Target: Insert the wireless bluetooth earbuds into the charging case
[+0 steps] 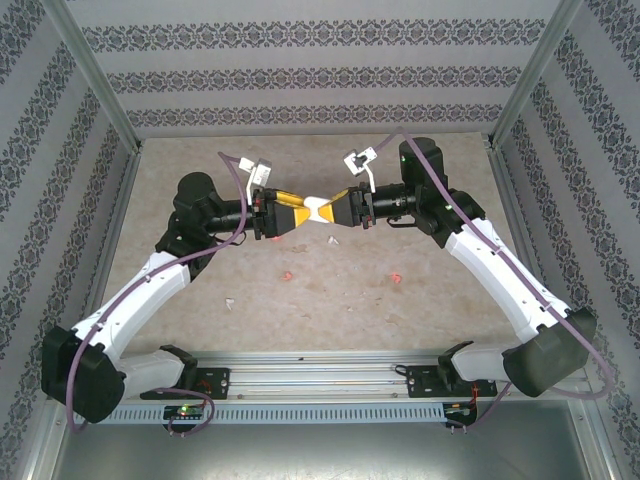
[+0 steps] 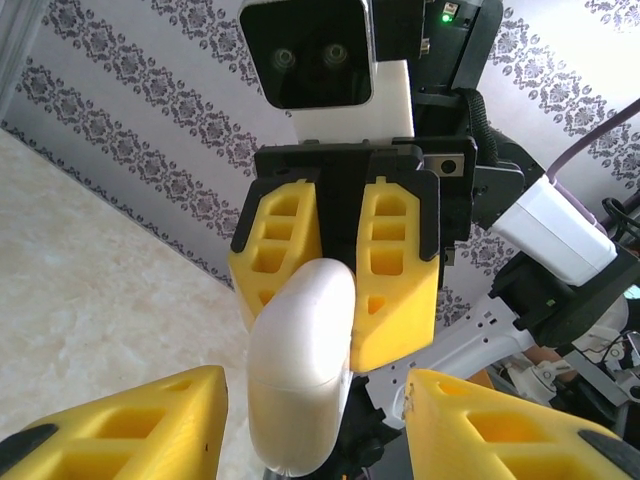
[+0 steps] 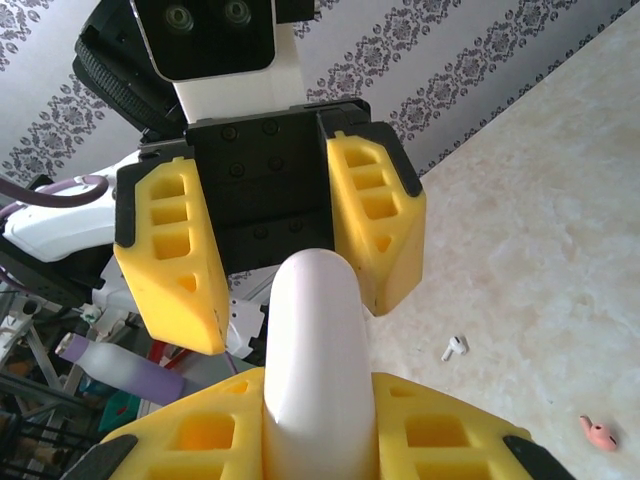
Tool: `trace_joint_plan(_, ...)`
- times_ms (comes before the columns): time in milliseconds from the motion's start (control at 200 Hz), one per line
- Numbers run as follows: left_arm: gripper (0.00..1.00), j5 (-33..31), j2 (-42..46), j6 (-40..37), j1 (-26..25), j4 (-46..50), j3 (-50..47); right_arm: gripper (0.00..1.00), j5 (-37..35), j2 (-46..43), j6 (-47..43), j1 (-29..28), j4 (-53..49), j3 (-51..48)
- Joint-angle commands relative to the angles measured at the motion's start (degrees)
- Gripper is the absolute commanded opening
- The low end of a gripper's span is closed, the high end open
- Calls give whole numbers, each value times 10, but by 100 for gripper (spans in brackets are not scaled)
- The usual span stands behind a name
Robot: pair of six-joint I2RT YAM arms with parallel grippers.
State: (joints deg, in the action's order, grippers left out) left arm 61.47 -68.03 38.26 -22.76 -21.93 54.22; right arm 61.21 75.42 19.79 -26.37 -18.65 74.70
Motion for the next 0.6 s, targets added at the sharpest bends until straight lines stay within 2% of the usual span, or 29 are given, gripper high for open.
trace_joint_plan(0, 50, 22, -10, 9, 2, -27, 5, 11, 23, 3, 8, 3, 27, -3)
trace_joint_plan(145, 49, 24, -18, -6, -3, -6, 15, 11, 26, 6, 11, 0, 33, -2)
trace_joint_plan(345, 39, 24, -24, 2, -4, -15, 16, 11, 25, 12, 3, -7, 25, 1)
trace_joint_plan(594, 39, 23, -30, 12, -10, -26, 16, 11, 22, 15, -3, -10, 17, 5)
